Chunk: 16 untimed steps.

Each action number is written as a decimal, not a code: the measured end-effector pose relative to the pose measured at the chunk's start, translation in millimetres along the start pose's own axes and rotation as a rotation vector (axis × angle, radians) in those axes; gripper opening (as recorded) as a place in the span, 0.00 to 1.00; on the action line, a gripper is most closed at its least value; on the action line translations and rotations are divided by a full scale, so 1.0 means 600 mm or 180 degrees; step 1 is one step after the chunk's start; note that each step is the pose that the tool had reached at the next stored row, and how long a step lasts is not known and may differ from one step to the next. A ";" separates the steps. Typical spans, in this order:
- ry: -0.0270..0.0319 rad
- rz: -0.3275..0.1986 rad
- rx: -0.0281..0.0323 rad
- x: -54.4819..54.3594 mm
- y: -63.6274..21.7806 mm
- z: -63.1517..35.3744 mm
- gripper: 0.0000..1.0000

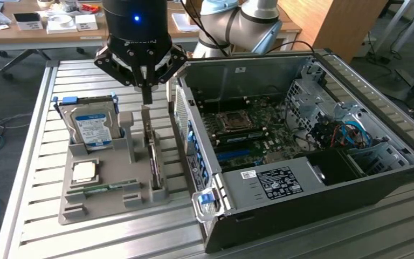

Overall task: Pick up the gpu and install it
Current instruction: 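Reach for the gpu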

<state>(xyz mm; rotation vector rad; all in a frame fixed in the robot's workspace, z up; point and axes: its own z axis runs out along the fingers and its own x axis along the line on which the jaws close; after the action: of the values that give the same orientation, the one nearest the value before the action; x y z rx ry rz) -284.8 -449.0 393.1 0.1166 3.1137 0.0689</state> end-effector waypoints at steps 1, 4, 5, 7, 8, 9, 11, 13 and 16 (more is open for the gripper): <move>0.0000 0.0000 0.0000 0.000 0.000 0.000 0.11; 0.0000 0.0000 0.0000 0.001 0.000 0.000 0.11; 0.0000 0.0000 0.0000 0.001 0.000 0.000 0.11; 0.0000 0.0000 0.0000 0.001 0.000 0.000 0.11; 0.0000 0.0000 0.0000 0.001 0.000 0.000 0.11; 0.0000 0.0000 0.0000 0.001 0.000 0.000 0.11; 0.0000 0.0000 0.0000 0.002 0.000 0.000 0.11; 0.0000 0.0000 0.0000 0.002 0.000 0.000 0.11; 0.0000 0.0000 0.0000 0.003 -0.001 0.001 0.11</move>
<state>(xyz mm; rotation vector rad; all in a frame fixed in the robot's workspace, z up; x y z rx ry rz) -286.3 -449.6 392.6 0.1168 3.1136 0.0690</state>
